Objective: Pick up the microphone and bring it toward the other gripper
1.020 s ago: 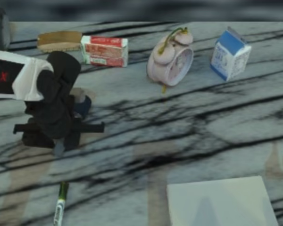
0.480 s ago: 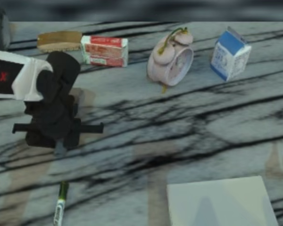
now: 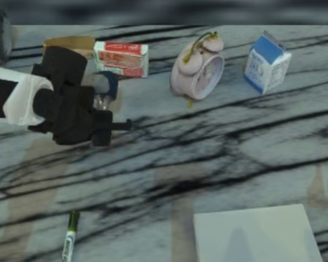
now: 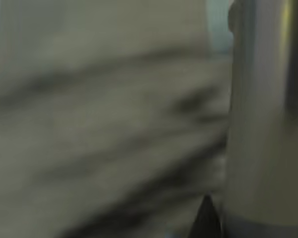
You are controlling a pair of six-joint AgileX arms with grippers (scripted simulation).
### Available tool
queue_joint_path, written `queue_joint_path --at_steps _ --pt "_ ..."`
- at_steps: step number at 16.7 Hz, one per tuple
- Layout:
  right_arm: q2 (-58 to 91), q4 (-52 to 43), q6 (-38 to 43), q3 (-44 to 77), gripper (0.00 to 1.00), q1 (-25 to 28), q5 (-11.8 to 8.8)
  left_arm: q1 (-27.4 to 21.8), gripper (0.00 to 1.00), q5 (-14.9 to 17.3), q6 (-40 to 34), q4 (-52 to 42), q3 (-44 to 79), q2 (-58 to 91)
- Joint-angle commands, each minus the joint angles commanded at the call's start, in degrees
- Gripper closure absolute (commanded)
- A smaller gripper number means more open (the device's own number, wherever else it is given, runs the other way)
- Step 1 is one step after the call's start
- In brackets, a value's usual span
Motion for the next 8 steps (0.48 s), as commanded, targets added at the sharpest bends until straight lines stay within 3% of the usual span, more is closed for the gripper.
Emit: queue_joint_path --at_steps 8 --pt "0.0 0.0 0.0 0.0 0.00 0.0 0.0 1.8 1.00 15.0 7.6 41.8 -11.3 -9.8"
